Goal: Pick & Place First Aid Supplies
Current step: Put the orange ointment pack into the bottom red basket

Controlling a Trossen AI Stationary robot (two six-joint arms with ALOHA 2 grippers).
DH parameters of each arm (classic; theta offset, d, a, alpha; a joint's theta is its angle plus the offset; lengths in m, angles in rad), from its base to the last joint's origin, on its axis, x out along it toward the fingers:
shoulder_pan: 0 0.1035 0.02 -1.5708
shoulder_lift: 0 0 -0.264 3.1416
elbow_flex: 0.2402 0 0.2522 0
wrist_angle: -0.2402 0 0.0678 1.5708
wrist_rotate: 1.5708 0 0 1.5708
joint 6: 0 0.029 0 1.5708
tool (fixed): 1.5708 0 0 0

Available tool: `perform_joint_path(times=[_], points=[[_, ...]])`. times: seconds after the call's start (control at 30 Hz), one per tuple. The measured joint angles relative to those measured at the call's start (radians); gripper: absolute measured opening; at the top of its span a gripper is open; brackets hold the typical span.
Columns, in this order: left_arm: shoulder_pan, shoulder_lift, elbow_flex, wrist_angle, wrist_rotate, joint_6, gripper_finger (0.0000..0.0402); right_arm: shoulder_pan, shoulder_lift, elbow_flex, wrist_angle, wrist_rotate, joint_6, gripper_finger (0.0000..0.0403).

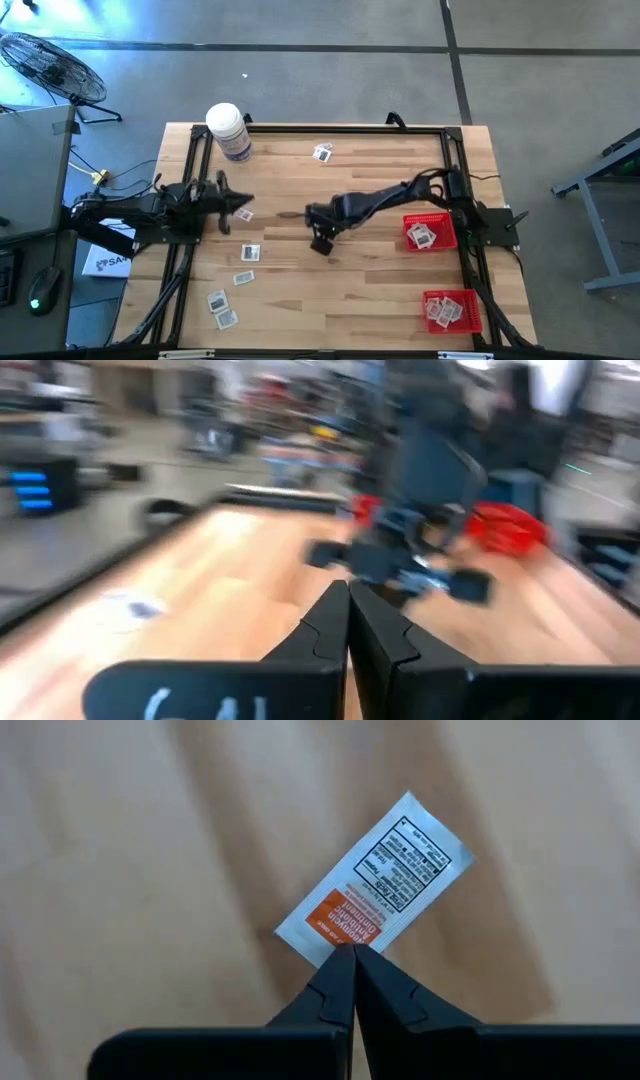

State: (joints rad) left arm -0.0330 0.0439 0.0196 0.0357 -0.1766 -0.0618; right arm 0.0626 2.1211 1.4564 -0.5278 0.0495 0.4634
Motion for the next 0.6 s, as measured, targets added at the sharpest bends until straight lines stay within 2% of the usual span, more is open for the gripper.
perform_joint_path(times=[0.07,0.2,0.33,0.6], points=[[0.0,0.029,0.0,-0.002,0.081,0.005,0.0,0.026,0.001,0.0,0.015,0.001,-0.043,0.0002],[0.0,0.113,0.0,0.008,0.141,-0.01,0.0,0.069,0.002,-0.001,0.049,0.001,-0.139,0.0001],[0.0,0.221,0.0,0.044,0.165,-0.066,0.0,0.101,0.004,-0.001,0.079,0.006,-0.188,0.0001],[0.0,0.461,0.0,0.185,0.171,-0.181,0.0,0.125,0.004,-0.001,0.141,0.142,-0.129,0.0001]])
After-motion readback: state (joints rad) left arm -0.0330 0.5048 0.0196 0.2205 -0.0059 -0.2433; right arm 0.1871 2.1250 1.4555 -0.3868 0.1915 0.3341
